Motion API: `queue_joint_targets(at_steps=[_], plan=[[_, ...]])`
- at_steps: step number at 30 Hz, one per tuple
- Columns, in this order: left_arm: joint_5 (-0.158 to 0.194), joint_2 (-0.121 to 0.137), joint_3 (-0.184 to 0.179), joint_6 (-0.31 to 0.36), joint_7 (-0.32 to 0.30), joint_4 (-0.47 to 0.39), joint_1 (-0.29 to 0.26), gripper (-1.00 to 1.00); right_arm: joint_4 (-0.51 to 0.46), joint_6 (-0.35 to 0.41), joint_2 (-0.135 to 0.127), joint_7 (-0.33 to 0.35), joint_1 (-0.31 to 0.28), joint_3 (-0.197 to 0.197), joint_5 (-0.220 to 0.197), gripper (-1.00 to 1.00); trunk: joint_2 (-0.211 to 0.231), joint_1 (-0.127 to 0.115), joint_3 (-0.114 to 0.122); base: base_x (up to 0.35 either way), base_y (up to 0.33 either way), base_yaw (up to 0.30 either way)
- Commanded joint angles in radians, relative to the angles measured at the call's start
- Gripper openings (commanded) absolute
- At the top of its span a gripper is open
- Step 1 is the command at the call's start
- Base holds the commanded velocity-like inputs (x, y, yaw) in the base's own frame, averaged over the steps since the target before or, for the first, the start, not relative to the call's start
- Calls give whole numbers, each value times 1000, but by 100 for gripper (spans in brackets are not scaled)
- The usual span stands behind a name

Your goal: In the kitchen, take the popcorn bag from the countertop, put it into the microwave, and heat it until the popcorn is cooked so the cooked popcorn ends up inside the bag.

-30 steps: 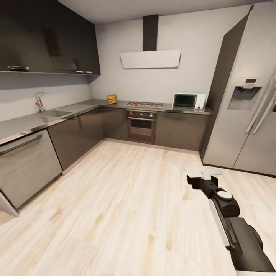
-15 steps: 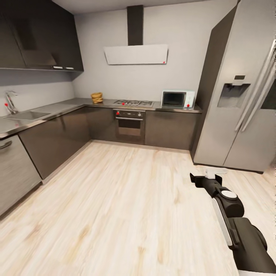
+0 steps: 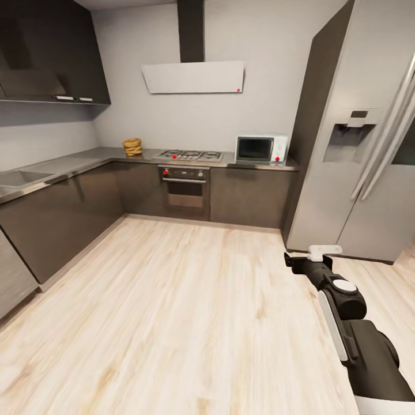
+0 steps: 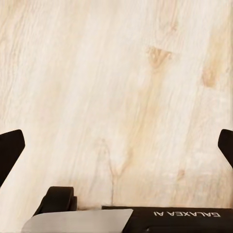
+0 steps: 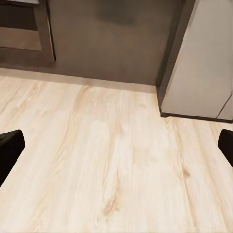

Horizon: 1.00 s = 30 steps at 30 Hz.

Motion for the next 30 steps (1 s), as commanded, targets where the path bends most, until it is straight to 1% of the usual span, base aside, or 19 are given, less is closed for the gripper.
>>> queue_joint_targets(at_steps=[1,3,8,13,15,18,20,22,25,30], plan=[[2,3,6,-4,0,4,1,100,-1,5,-1,-2,0,0,0,100,0,1,-1,339,-133,0],[3,6,6,-7,0,9,9,100,-1,5,-3,-1,1,-2,0,100,0,1,-1,339,-138,0],[3,5,6,-12,0,11,25,100,-1,4,-9,-2,1,-4,0,100,0,1,-1,339,-160,0],[3,5,8,-14,0,10,33,100,-1,3,-8,-1,3,-4,1,100,0,1,-1,333,-186,0],[0,5,5,-2,0,10,18,100,-1,3,-6,-1,2,-4,1,100,0,1,-1,331,-192,0],[-6,2,0,31,0,10,-39,100,-1,3,-5,-1,2,-4,1,100,0,1,-1,331,-192,0],[-3,2,2,38,0,9,-61,100,-1,3,-3,-2,2,-4,1,100,0,1,-1,330,-192,0],[0,3,3,38,0,10,-63,100,-1,3,-3,-2,2,-4,1,100,0,1,-1,329,-195,0],[1,3,3,23,0,11,-41,100,-1,3,-1,-3,3,0,1,100,0,1,-1,324,-202,0],[3,7,5,16,0,11,-29,100,-1,3,-1,-1,6,5,0,100,0,1,-1,322,-205,0]])
